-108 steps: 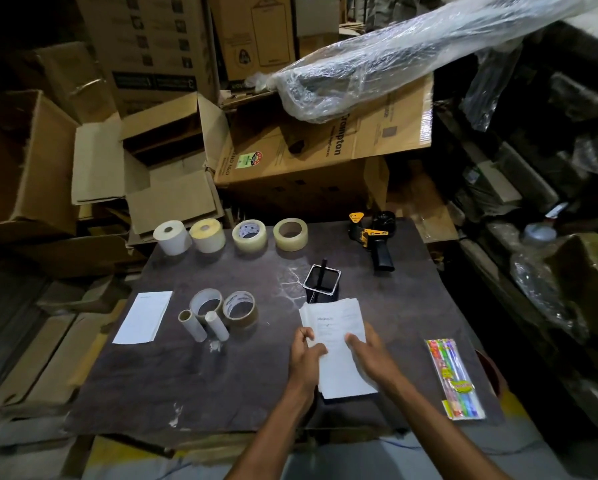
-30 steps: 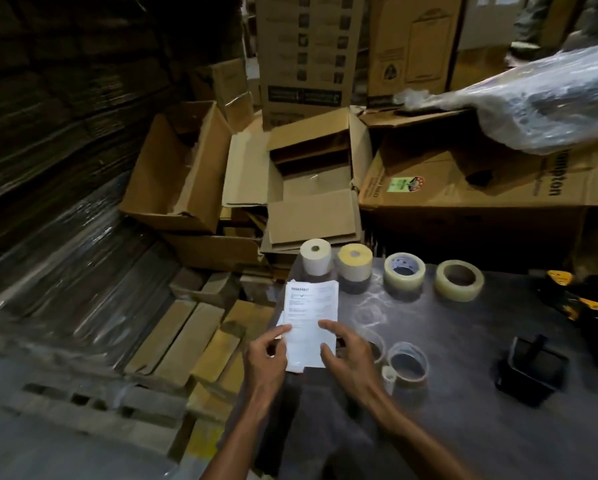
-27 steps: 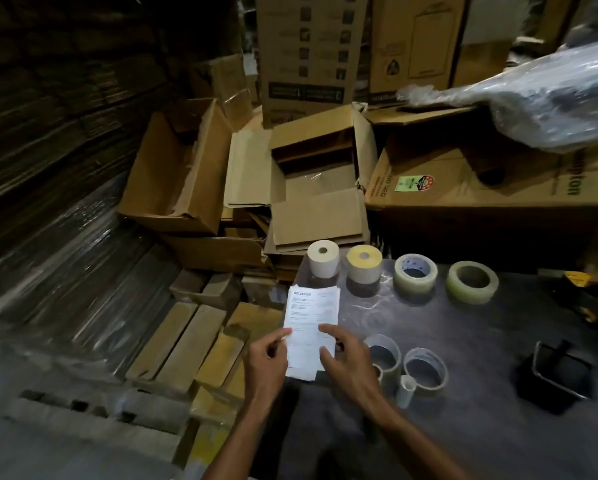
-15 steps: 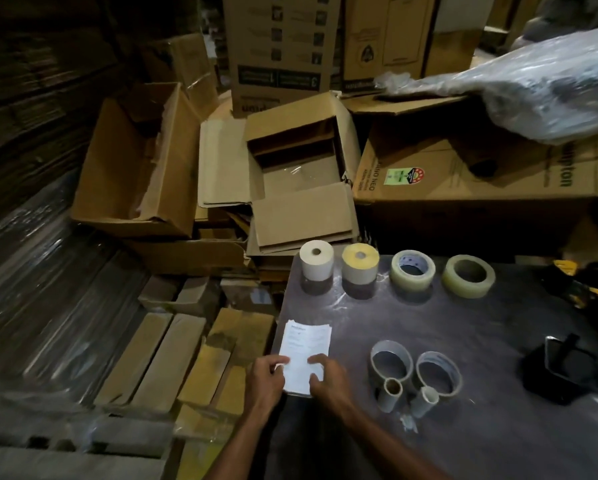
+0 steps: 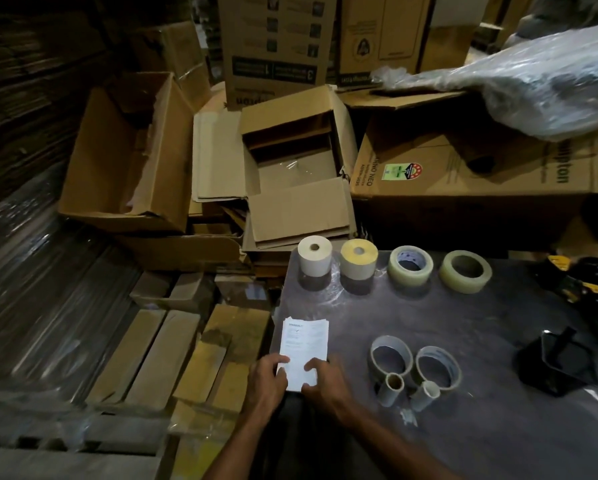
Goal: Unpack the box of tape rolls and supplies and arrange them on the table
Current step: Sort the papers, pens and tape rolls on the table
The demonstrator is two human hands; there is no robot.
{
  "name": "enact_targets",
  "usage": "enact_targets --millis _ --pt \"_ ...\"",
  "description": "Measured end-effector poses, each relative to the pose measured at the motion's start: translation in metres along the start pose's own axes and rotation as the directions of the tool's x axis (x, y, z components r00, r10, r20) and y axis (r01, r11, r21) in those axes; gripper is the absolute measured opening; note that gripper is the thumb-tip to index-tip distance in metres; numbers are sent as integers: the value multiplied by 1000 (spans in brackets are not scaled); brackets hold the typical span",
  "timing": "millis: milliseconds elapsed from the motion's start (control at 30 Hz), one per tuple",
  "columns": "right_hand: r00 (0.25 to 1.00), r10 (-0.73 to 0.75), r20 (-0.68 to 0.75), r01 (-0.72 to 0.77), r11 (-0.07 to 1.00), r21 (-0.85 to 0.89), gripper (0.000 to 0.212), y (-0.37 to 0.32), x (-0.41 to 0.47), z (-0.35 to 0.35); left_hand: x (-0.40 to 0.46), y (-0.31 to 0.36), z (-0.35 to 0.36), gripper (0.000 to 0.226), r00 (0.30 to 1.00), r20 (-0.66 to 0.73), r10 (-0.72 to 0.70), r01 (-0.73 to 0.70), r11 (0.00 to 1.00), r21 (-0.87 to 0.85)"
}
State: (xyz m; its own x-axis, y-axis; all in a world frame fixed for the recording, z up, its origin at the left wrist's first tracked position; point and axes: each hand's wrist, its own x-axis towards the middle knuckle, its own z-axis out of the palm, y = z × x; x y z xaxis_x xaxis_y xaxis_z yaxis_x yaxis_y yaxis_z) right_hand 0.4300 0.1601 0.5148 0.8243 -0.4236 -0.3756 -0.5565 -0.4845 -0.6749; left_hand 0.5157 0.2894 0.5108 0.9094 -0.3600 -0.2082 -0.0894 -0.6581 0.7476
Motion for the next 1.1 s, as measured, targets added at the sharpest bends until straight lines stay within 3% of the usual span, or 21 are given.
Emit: enact_targets --millis 233,467,633,800,933,1100 --pt "999 -39 -25 38 999 -29 40 2 -15 -22 -11 24 -4 30 998 -32 52 -52 999 -3" --pt "958 -161 -237 201 967 155 43 3 -53 -72 -38 91 14 20 982 -127 139 -157 978 -140" --pt "920 -170 -353 246 952 181 47 27 -87 -130 -66 145 35 18 953 -178 244 -261 962 -81" --pt "908 -119 -401 222 950 220 46 89 -117 -195 -101 203 81 22 942 -53 331 -332 943 -7" --pt "894 -103 -436 184 972 149 43 157 -149 -248 -134 244 146 34 932 -1 361 -361 931 48" --pt "893 8 -450 69 985 156 36 253 -186 -298 -190 297 233 17 906 130 403 -409 912 22"
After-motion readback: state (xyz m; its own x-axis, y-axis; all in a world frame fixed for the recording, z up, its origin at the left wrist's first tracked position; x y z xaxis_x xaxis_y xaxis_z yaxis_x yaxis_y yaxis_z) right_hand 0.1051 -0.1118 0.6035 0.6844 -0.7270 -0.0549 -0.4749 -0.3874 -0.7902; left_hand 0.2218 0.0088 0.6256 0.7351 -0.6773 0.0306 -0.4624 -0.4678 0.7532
